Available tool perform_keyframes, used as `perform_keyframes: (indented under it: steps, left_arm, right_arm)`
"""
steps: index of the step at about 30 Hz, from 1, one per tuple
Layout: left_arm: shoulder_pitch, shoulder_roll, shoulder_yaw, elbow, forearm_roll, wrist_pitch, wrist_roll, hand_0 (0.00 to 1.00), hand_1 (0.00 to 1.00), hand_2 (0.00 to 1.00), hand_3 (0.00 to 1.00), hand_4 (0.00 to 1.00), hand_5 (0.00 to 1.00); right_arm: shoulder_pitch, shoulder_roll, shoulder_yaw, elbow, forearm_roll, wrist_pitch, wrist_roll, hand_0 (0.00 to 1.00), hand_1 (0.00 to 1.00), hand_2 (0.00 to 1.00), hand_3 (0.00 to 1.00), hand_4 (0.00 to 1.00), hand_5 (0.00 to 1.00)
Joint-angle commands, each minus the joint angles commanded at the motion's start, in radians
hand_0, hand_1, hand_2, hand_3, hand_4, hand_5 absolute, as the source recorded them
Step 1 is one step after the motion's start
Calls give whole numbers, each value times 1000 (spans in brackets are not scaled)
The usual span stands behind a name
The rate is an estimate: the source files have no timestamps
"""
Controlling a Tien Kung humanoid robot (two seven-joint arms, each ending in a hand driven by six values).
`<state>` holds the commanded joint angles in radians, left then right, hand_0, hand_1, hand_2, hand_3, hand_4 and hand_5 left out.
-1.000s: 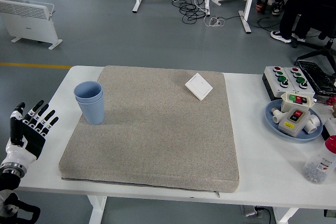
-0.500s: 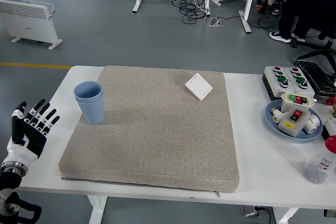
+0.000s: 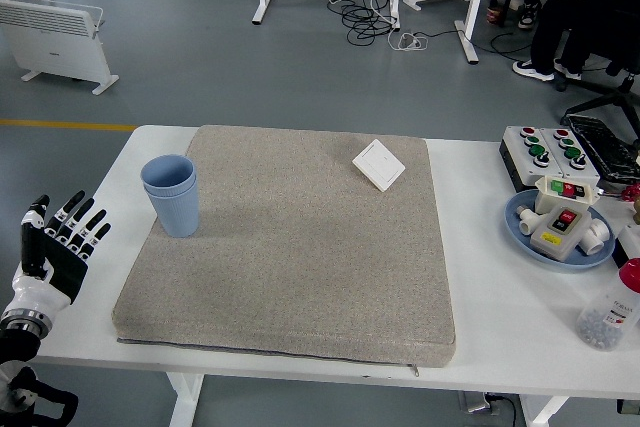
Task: Push cup pick cup insert cup
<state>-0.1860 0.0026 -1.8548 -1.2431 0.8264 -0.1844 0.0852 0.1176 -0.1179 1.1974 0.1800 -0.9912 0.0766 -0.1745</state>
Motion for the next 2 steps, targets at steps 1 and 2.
perform_keyframes:
  steps: [1, 2]
  left_arm:
    - [-1, 1, -1, -1, -1, 0, 0, 850, 864, 917, 828, 623, 998]
    - [-1, 2, -2, -1, -1, 0, 0, 850, 864, 917, 828, 623, 998]
  right_arm:
    - [0, 0, 0, 0, 0, 0, 0, 780, 701, 724, 576, 139, 476]
    - [1, 0, 0, 0, 0, 1, 0, 780, 701, 724, 576, 139, 476]
